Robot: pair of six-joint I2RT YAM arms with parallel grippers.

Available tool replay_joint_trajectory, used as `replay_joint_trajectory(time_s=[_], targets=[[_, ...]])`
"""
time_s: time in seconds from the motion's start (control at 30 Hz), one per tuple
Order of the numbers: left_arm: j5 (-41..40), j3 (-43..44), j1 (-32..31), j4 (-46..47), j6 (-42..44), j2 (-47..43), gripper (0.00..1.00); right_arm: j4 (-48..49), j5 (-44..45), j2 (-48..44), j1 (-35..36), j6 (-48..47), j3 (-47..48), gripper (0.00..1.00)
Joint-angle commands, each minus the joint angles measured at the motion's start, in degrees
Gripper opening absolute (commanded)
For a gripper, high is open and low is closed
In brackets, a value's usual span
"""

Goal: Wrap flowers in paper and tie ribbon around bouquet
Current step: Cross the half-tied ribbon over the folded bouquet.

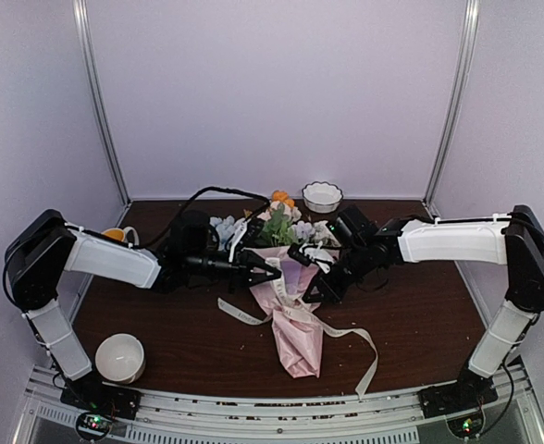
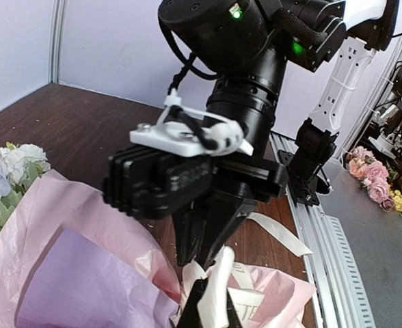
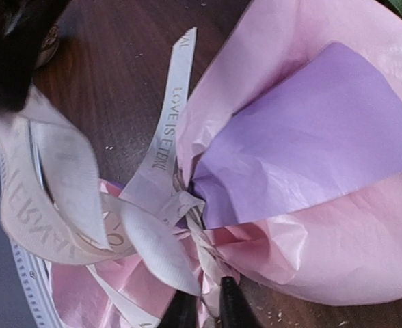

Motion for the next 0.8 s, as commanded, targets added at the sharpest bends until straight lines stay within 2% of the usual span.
replay_joint_trajectory(time_s=[0.0,0.07,0.17,0.23,0.3,0.37,0.47,0.6,0.7,0.77], targets=[[-0.4,-1.3,1.1,-0.3,0.8,-2.7,0.0,2.0,1.3,-2.1,0.3,0.9,0.0,0.04],[-0.9,-2.7,2.0,-0.7,1.4,-3.8,0.04,3.0,1.7,-3.8,0.3,1.8,-1.2,0.0],[-3.2,-4.6,3.3,-3.7,4.2,-5.7,0.11,5.1,1.0,-6.5,0.9,3.5,-3.2,0.0],[-6.5,-4.3,3.4,-10.4,8.2,-6.8,0.3,5.8,1.0,-8.0,2.1,4.1,-3.9,0.0],[-9.0,-5.6,3.4,-11.1,10.3,-8.4,0.5,5.3,1.6,-8.8,3.2,4.2,-3.7,0.0],[-11.9,-8.7,3.5,-10.0,11.7,-11.2,0.62,4.6,1.7,-8.9,3.8,4.2,-3.6,0.0],[-15.9,-12.5,3.6,-11.8,16.3,-17.0,0.66,4.3,1.4,-8.9,4.1,4.4,-3.8,0.0],[-13.5,-9.8,2.0,-21.5,28.2,-22.6,0.68,3.9,0.7,-8.9,4.2,4.0,-3.6,0.0],[-13.8,-5.0,-2.1,-27.9,39.6,-20.4,0.73,3.7,0.8,-8.7,4.2,3.7,-3.2,0.0],[-13.4,-1.9,-2.9,-29.8,42.8,-16.1,0.75,3.7,1.0,-8.3,4.2,3.7,-3.0,0.0]])
